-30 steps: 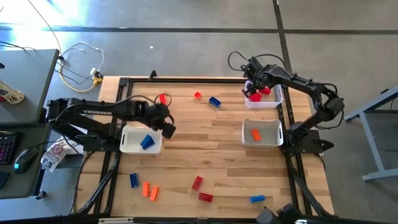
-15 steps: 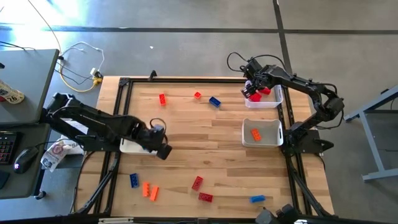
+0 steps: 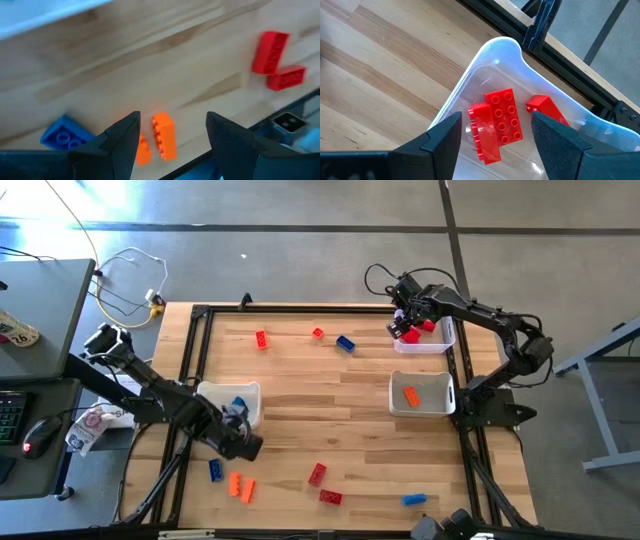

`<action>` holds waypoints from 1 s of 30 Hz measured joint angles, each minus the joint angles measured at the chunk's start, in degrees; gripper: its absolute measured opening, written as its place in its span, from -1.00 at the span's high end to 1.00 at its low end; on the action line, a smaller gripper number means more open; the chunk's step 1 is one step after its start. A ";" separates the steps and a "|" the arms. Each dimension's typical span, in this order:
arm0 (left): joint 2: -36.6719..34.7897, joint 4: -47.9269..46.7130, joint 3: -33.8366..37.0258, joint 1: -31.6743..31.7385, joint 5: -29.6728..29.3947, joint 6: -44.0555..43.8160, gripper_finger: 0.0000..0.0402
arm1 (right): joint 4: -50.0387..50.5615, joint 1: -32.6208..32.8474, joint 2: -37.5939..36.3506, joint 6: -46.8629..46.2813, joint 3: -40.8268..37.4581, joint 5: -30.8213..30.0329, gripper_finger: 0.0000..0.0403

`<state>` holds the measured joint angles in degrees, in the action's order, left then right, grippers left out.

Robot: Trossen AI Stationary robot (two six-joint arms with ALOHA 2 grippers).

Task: Sort & place blocks by color
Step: Put the orange game piece into the gray bin

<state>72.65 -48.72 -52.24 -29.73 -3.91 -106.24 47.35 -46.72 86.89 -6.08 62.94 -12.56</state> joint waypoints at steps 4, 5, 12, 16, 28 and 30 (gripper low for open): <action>1.95 -0.56 -0.01 -2.84 0.00 -5.84 -0.05 | 0.00 0.00 0.00 0.05 0.00 -0.02 -0.11; 2.40 -0.76 0.01 -3.45 0.03 -7.17 -0.05 | 0.00 0.00 0.00 0.05 0.00 -0.01 -0.11; 6.41 -0.56 -0.01 -7.21 2.45 -15.53 -0.05 | -0.02 0.00 0.00 0.05 0.00 0.15 -0.11; 8.30 1.06 0.01 -8.98 3.57 -18.94 -0.05 | -0.01 0.00 0.00 0.08 0.00 0.15 -0.11; 13.21 4.28 -0.03 -11.70 4.83 -25.14 -0.05 | -0.04 0.00 0.00 0.08 0.00 1.29 -0.11; 14.01 4.59 -0.03 -11.70 4.93 -25.15 -0.05 | -0.06 0.00 0.00 0.08 0.00 1.31 -0.11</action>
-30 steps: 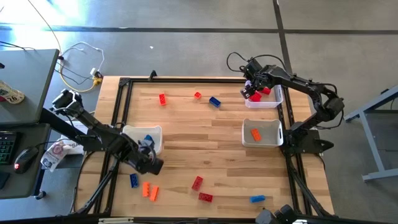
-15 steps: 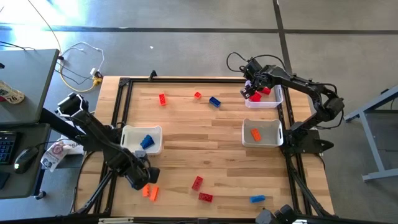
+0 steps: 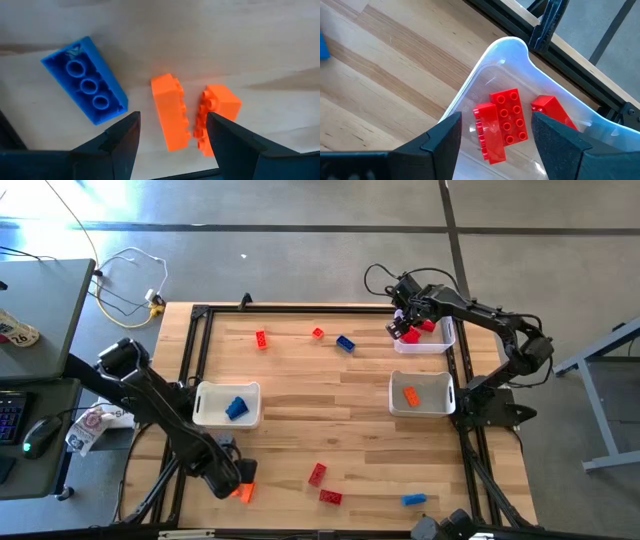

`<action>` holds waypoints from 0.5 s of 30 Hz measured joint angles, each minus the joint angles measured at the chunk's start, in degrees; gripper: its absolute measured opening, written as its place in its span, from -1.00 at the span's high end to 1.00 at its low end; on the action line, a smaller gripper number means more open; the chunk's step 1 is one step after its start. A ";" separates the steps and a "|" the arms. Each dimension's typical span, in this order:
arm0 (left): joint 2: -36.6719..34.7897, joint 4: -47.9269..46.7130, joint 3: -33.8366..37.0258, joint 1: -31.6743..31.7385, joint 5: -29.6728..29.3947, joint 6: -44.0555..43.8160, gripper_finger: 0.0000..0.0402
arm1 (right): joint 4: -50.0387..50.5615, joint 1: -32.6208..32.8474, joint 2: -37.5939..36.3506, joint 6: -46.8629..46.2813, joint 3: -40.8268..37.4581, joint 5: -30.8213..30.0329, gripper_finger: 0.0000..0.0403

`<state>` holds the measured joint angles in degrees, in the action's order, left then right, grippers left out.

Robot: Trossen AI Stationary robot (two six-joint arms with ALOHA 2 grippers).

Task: Sort & place blocks by color
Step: Put the orange game piece into the gray bin

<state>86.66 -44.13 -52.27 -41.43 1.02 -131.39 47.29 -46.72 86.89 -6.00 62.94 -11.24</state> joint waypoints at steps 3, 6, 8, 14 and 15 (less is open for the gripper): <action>0.78 1.00 0.00 0.04 -0.12 -0.02 -0.05 | 0.02 0.00 0.00 0.02 0.00 0.36 -0.11; 1.74 1.20 0.01 0.02 0.05 0.01 -0.05 | 0.02 0.00 0.00 0.00 0.00 0.81 -0.11; 2.11 1.31 0.02 0.02 0.08 0.02 -0.05 | 0.06 0.00 0.00 0.02 0.00 0.83 -0.11; 3.08 2.24 0.04 0.02 0.07 0.39 -0.05 | 0.05 0.00 0.00 0.00 0.00 0.81 -0.11; 3.45 2.20 0.04 0.02 0.06 0.42 -0.05 | 0.04 0.00 0.00 0.00 0.00 0.81 -0.11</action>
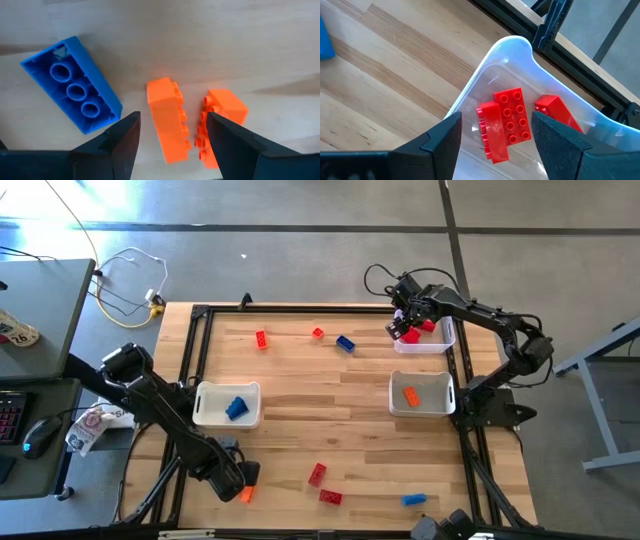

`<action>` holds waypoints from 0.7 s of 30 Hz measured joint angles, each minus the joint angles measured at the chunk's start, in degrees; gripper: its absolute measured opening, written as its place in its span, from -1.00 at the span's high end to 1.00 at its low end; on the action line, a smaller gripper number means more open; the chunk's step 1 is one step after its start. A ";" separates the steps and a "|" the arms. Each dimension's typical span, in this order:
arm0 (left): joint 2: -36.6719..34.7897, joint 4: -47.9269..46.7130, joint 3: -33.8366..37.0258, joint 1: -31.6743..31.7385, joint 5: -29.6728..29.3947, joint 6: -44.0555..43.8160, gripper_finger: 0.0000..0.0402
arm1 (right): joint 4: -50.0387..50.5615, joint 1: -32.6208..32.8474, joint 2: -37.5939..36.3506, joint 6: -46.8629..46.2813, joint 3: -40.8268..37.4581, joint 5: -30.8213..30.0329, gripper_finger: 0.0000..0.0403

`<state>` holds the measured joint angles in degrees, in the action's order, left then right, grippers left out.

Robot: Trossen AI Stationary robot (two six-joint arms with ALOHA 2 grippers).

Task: Sort & place blocks by color
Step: Put the orange game piece into the gray bin

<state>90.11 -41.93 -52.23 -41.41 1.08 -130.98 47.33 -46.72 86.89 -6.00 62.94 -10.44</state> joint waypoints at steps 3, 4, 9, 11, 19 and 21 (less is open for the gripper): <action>1.37 0.07 -0.01 0.01 0.21 -0.01 -0.05 | -0.15 0.00 0.00 0.00 0.00 0.00 -0.11; 2.08 0.27 -0.02 0.00 0.42 0.00 -0.05 | -0.14 0.00 0.00 0.02 0.00 0.02 -0.11; 5.15 2.92 0.00 0.00 0.03 1.77 -0.05 | -0.15 0.00 0.00 0.02 0.00 0.05 -0.11; 6.12 3.71 0.00 0.02 -0.03 1.96 -0.05 | -0.15 0.00 0.00 0.02 0.00 0.07 -0.11; 6.91 4.29 0.00 0.01 1.25 3.26 0.10 | -0.15 0.00 0.00 0.02 0.00 0.11 -0.11; 6.91 4.15 0.00 0.02 1.20 4.06 0.22 | -0.15 0.00 0.00 0.01 0.00 0.13 -0.11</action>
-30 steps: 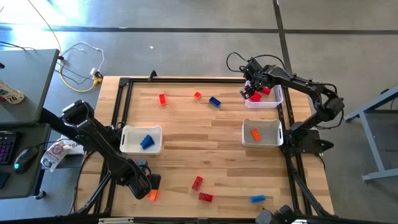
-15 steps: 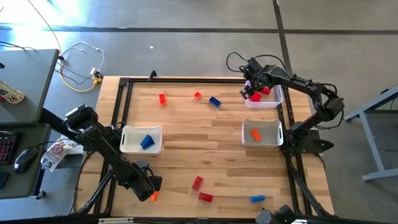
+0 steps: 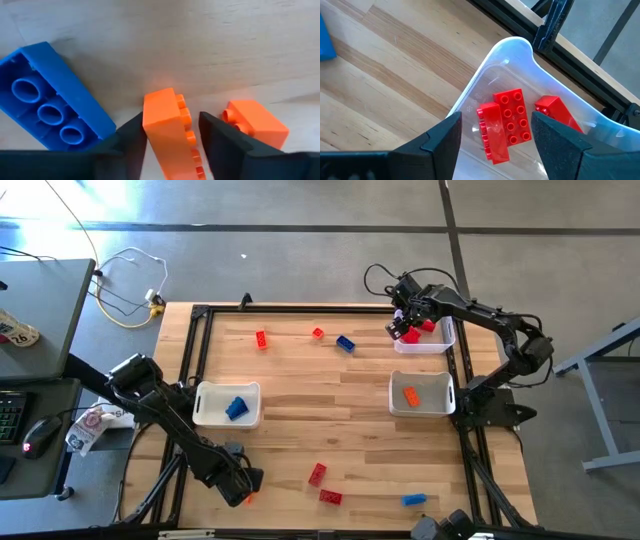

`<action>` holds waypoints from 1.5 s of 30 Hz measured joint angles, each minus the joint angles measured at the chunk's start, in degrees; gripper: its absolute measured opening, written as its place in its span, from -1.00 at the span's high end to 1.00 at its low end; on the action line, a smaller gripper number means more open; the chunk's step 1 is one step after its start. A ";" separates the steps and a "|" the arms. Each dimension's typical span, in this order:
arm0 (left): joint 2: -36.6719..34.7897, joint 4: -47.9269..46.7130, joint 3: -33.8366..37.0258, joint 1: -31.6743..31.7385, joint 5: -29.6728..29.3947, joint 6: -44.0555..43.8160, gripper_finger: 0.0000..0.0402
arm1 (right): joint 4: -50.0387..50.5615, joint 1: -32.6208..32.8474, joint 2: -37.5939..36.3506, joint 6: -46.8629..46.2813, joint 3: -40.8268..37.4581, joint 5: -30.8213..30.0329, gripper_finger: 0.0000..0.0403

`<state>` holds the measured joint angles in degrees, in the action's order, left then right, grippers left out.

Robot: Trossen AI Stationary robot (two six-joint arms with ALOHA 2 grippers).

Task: Sort & place blocks by color
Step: Put the orange game piece into the gray bin

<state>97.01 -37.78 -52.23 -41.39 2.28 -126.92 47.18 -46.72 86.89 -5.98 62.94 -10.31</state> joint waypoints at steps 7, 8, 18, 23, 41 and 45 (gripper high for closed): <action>-0.44 -0.85 0.00 0.16 -2.87 3.19 0.68 | -0.02 0.00 0.00 0.67 0.00 0.03 -0.11; -0.79 -1.33 0.00 0.16 -4.07 3.56 0.69 | -0.02 0.02 0.00 1.28 0.00 0.07 -0.11; -7.75 -8.76 0.00 1.75 -11.49 4.60 0.63 | -0.72 2.50 0.00 3.75 0.00 0.33 -0.11; -12.40 -11.38 0.00 3.55 -16.10 9.03 0.65 | -1.13 4.11 0.00 4.91 0.00 0.31 -0.11; -30.37 -17.69 -0.02 27.14 -42.14 48.23 0.64 | -3.41 7.08 -7.42 13.21 -0.02 6.85 -0.11; -33.11 -17.21 -0.02 36.01 -44.11 58.12 0.64 | -5.90 7.10 -7.54 13.99 -0.02 11.24 -0.11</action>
<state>63.90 -54.99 -52.25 -5.38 -41.83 -68.80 41.27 -39.62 79.35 8.01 62.92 0.93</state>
